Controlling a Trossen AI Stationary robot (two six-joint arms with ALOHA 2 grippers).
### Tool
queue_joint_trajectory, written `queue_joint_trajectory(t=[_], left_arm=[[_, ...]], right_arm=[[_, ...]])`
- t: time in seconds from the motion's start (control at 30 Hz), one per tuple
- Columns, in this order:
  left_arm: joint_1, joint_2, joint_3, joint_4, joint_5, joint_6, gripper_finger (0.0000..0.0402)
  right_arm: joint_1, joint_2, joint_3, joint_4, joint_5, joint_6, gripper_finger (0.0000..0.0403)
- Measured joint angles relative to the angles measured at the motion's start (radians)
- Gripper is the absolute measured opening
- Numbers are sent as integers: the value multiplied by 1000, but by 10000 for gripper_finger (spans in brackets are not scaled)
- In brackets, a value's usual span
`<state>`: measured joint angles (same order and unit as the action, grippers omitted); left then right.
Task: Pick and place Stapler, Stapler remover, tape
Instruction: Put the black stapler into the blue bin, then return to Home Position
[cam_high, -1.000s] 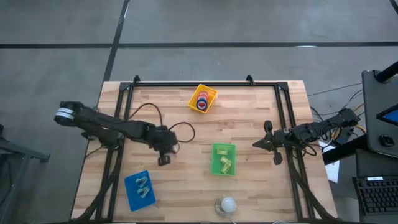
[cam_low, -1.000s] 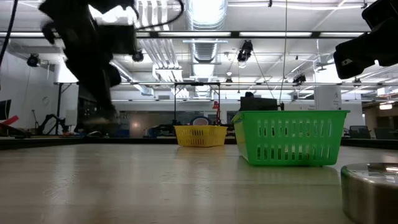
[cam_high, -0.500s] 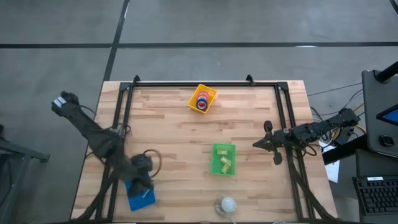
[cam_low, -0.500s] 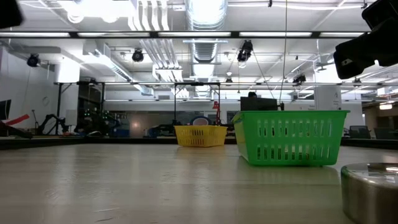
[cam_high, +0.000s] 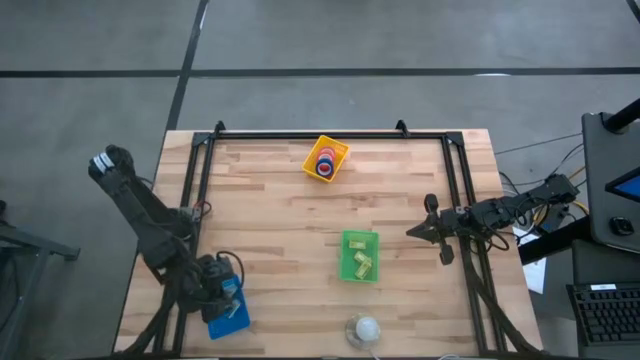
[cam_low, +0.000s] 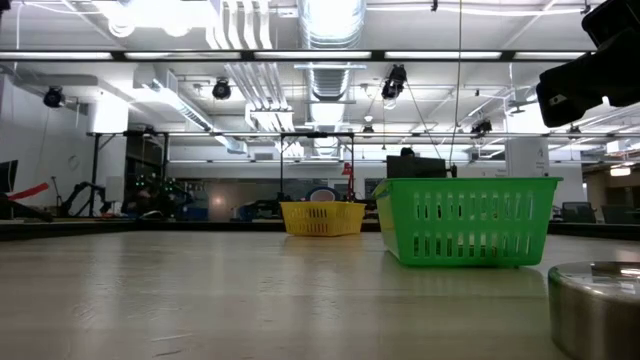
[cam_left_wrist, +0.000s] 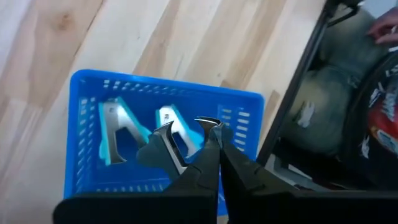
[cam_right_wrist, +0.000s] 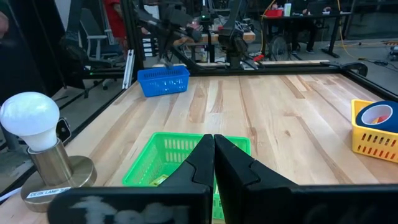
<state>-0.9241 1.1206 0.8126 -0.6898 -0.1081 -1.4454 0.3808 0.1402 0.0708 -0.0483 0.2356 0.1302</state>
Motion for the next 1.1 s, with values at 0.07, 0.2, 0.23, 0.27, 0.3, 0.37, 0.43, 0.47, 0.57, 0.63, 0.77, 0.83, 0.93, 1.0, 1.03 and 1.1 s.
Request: queue_joint_trajectory(t=[0.07, 0.2, 0.23, 0.27, 0.3, 0.37, 0.43, 0.47, 0.57, 0.63, 0.77, 0.83, 0.93, 1.0, 1.03, 1.1], left_arm=[[0, 0, -13, 2, 6, -4, 11], [8, 0, -48, 3, 11, -5, 12], [13, 0, -59, 6, 11, -5, 12], [19, 0, -73, 14, 11, -9, 12], [23, 0, -88, 25, 12, -17, 12], [32, 0, -108, 42, 15, -37, 13], [42, 0, -117, 42, 16, -55, 18], [47, 0, -119, 42, 16, -57, 21], [57, -5, -120, 43, 13, -48, 34], [59, -7, -120, 43, 5, -41, 45], [68, -12, -120, 43, -4, -11, 70], [80, -19, -118, 44, -23, 29, 80], [91, -34, -96, 56, -90, 110, 91], [95, -44, -75, 56, -159, 188, 95], [96, -45, -64, 60, -213, 235, 96], [99, -46, -57, 81, -371, 321, 96]], right_arm=[[0, 0, 0, 0, 0, 0, 8], [0, 0, 0, 0, 0, 0, 8], [0, 0, 0, 0, 0, 0, 8], [0, 0, 0, 0, 0, 0, 8], [0, 0, 0, 0, 0, 0, 8], [0, 0, 0, 0, 0, 0, 8], [0, 0, 0, 0, 0, 0, 8], [0, 0, 0, 0, 0, 0, 8], [0, 0, 0, 0, 0, 0, 8], [0, 0, 0, 0, 0, 0, 8], [0, 0, 0, 0, 0, 0, 8], [0, 0, 0, 0, 0, 0, 8], [0, 0, 0, 0, 0, 0, 8], [0, 0, 0, 0, 0, 0, 8], [0, 0, 0, 0, 0, 0, 8], [0, 0, 0, 0, 0, 0, 9]])
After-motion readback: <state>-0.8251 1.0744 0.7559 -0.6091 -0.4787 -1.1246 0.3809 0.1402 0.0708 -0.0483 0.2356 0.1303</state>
